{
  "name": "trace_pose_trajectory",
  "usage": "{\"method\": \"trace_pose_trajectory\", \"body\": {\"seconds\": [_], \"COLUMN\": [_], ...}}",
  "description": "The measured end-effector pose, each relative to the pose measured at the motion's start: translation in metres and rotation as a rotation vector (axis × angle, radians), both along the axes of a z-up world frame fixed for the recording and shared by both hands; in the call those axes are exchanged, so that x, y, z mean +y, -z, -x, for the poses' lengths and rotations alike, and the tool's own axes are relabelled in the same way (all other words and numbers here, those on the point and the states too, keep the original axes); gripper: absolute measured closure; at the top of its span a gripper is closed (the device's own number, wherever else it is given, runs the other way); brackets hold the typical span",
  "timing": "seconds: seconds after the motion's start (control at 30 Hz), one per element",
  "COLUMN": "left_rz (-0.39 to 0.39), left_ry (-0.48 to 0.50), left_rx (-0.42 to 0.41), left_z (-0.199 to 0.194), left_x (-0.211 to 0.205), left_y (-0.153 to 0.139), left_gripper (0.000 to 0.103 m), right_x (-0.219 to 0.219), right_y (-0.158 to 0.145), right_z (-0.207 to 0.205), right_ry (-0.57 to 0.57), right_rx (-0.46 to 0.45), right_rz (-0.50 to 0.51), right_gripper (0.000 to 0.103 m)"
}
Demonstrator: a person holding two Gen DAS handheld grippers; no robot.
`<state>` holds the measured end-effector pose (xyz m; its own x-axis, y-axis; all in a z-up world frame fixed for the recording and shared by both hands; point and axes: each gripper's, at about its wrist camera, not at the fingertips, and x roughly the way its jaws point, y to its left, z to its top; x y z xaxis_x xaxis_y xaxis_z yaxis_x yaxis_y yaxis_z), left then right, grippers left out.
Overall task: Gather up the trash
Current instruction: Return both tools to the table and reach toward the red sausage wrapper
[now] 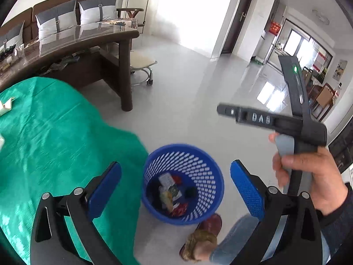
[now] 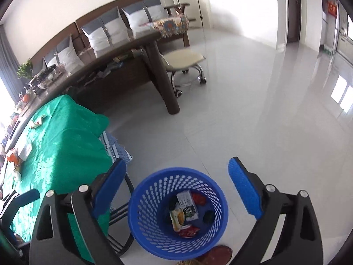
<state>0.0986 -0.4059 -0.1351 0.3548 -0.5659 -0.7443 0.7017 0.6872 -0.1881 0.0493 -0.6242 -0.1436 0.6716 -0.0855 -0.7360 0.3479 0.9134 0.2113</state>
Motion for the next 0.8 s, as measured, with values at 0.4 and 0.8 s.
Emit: {"method": "trace_pose_trajectory", "body": {"seconds": [0.4,0.8], "left_rz": [-0.071,-0.176], "left_ry": [-0.226,-0.611], "left_rx": [-0.059,-0.011], "left_z": [0.001,-0.053], "left_x": [0.165,0.35], "left_y": [-0.023,-0.006], "left_gripper": [0.005,0.005], "right_x": [0.124,0.309], "right_y": [-0.04,-0.014], "right_z": [-0.015,-0.049], "right_ry": [-0.216,-0.614], "right_rx": [-0.135,-0.046], "right_rz": [0.154,0.096], "right_gripper": [0.011,0.011]}}
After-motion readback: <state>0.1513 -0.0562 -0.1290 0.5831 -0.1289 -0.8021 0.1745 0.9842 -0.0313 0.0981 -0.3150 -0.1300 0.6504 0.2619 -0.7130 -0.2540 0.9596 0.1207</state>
